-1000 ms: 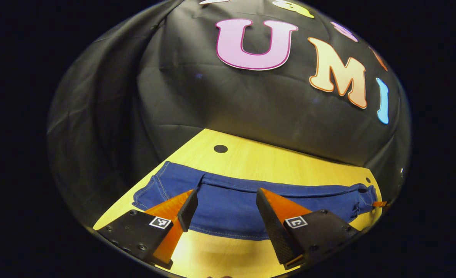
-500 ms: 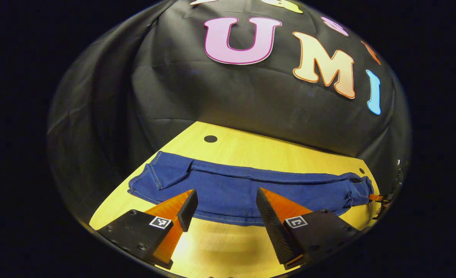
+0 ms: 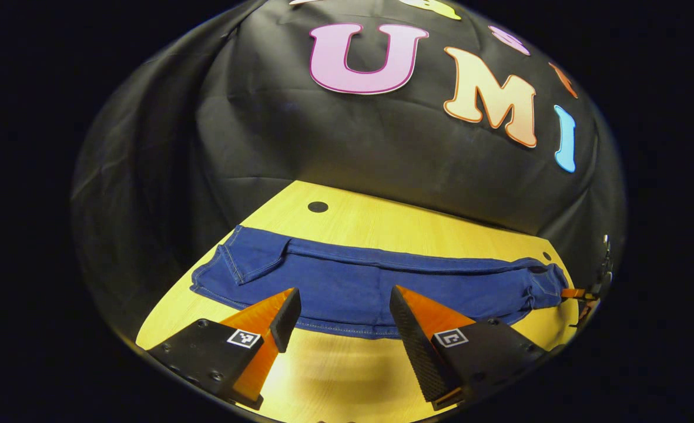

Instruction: Grasp the waist and the cuffs of the jeans and fold them to make the two legs overlap; first hold the waist and fold one-third of the jeans toward the cuffs, then hold the cuffs and fold the remaining one-third in the same direction to finish folding.

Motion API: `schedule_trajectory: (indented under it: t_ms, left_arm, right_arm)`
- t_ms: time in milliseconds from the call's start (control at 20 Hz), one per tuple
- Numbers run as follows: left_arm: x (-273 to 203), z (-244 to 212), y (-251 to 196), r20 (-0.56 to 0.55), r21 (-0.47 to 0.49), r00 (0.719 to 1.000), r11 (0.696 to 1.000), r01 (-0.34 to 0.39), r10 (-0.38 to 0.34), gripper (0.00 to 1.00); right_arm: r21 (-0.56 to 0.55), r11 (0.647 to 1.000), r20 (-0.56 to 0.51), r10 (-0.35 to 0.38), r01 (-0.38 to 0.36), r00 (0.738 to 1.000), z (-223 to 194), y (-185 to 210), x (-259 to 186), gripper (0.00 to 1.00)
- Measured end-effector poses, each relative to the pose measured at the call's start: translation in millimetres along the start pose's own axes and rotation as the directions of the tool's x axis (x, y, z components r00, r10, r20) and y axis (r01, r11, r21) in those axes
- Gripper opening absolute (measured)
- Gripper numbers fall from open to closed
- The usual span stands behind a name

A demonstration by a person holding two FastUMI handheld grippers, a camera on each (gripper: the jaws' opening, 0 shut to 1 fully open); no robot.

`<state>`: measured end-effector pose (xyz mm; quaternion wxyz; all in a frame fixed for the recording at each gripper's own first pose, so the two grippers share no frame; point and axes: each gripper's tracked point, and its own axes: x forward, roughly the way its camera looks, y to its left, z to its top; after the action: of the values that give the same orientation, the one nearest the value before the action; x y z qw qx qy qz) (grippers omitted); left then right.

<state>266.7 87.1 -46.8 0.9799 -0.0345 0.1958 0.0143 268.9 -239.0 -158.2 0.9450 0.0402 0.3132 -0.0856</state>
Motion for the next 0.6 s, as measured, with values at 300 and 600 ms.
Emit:
schedule_trajectory:
  t_ms: [300, 600]
  left_arm:
    - [-8.9, 0.7, 0.5, -0.028, 0.027, 0.997, 0.997, 0.071, -0.071, 0.92]
    - [-6.4, 5.8, -0.9, -0.018, 0.000, 0.990, 0.990, 0.142, -0.142, 0.92]
  right_arm:
    - [-0.010, 1.000, 0.147, -0.021, 0.023, 0.989, 50.9, 27.7, -48.4, 0.04]
    - [-0.028, 0.996, 0.275, 0.088, -0.083, 0.957, 92.6, 116.4, -100.8, 0.04]
